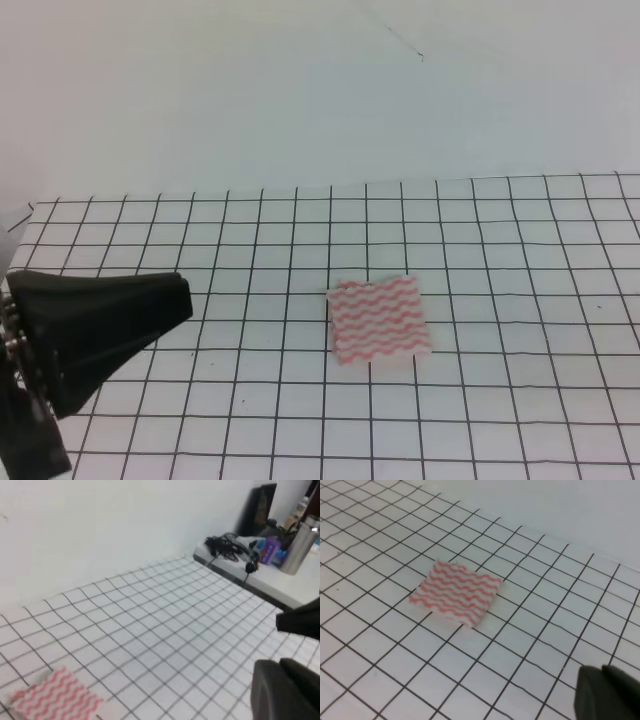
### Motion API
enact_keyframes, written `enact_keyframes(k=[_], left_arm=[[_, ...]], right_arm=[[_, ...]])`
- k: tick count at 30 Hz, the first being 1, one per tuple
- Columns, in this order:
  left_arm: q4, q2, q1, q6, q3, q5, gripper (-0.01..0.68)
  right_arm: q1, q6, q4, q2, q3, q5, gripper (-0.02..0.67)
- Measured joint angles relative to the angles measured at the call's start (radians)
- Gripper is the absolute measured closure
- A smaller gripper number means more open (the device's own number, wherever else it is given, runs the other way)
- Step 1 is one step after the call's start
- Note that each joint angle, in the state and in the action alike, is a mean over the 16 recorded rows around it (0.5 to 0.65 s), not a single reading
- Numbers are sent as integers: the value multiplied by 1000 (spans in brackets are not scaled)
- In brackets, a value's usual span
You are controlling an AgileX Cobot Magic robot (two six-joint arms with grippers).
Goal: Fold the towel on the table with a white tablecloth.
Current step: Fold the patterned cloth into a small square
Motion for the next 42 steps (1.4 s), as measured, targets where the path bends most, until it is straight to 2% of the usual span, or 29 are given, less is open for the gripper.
enact_keyframes(k=[6,10,14,19,23,27,32,42], left_arm=[[47,-108,4,-27,1,-103,674],[186,-216,6,-119,1,-204,674],[435,-332,7,-310,7,-298,674],[820,-437,7,-636,53,-391,674],[1091,-489,7,-866,136,-423,674],[1263,-539,7,-1023,261,-442,674],[1339,-607,7,-1083,428,-482,674],[1326,-719,7,-1082,652,-557,674]], right_arm=[[0,0,0,0,0,0,649],[0,0,0,0,0,0,649],[0,0,0,0,0,0,649],[0,0,0,0,0,1,649],[0,0,0,0,0,2,649],[0,0,0,0,0,3,649],[0,0,0,0,0,6,649],[0,0,0,1,0,11,649]])
